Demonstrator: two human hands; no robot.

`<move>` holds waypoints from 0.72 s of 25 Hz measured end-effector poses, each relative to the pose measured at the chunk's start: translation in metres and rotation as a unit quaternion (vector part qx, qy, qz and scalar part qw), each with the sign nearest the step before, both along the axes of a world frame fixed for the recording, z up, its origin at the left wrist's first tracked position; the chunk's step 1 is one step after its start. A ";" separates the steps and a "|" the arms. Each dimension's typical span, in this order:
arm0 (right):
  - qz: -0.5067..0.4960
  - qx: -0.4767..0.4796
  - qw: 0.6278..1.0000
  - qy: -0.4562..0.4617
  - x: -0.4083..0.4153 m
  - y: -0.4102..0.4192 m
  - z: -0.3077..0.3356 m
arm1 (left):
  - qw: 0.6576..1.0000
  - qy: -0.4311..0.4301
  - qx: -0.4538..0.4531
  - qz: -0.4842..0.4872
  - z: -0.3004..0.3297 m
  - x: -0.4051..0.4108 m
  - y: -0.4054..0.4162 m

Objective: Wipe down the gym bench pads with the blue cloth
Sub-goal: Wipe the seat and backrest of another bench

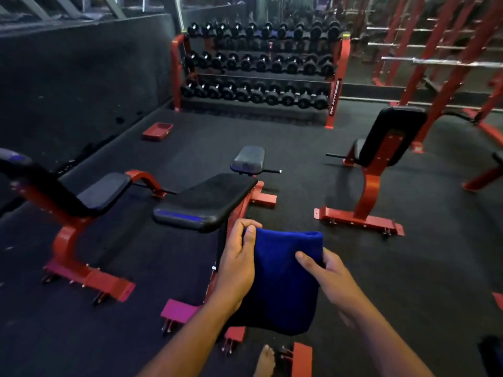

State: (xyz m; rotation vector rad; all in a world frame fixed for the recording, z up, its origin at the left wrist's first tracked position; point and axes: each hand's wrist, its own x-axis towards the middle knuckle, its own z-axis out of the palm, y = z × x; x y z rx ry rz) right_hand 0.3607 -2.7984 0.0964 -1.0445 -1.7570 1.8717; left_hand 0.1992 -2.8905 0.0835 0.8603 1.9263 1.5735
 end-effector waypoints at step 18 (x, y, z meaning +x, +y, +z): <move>-0.282 0.029 0.956 0.069 -0.155 0.329 -0.006 | 0.966 -0.169 0.009 -0.196 -0.018 -0.158 0.403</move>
